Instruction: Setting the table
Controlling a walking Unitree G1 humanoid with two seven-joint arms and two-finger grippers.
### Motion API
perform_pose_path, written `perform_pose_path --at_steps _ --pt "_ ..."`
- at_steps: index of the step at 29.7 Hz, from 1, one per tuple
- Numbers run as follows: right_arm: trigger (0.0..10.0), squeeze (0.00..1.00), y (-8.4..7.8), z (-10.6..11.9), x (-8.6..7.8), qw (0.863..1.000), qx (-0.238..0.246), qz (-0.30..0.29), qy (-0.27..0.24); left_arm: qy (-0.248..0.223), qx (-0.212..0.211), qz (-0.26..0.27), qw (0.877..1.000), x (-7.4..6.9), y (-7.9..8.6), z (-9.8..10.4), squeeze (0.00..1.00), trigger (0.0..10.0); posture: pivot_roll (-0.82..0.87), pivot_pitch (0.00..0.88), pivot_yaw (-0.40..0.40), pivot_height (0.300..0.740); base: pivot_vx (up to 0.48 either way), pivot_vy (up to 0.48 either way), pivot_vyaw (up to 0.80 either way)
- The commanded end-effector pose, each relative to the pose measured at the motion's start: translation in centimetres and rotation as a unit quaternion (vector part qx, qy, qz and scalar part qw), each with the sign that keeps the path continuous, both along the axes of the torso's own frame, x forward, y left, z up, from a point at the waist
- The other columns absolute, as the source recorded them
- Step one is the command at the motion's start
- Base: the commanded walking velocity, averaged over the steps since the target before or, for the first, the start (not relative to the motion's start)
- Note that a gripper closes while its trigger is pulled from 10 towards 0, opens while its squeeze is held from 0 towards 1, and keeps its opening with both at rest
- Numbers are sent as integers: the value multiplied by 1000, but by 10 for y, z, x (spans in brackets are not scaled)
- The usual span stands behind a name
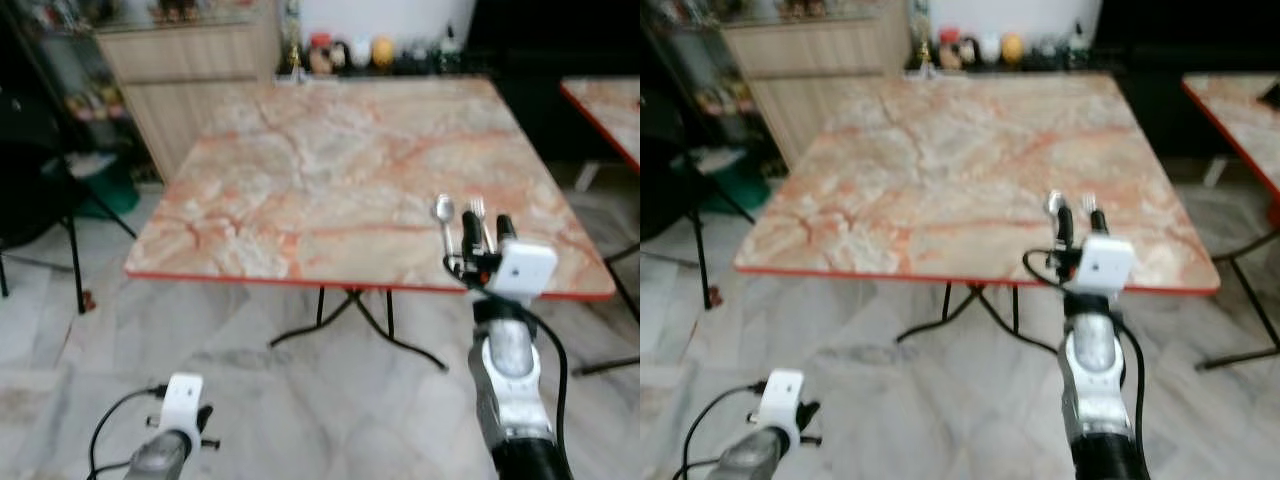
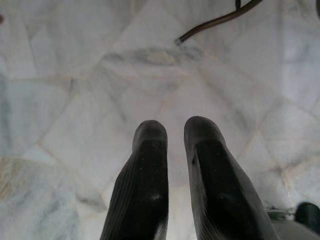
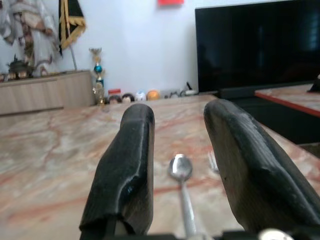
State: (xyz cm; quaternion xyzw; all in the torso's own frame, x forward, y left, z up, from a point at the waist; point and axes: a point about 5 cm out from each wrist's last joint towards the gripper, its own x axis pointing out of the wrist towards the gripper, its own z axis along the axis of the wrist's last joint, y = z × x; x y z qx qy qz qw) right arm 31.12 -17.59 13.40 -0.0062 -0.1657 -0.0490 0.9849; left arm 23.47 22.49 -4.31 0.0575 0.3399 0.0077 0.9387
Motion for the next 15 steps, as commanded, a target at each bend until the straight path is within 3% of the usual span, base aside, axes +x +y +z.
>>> perform_pose_path --at_steps 1,15 --pt "10000 0 -4 0 0 1000 -3 -3 2 12 -8 -2 1000 -3 -6 -4 0 10000 65 0 45 740 0 0 0" --pt "10000 0 -3 2 0 1000 -4 0 0 17 -8 -1 1000 -6 -8 -6 0 10000 66 0 43 740 0 0 0"
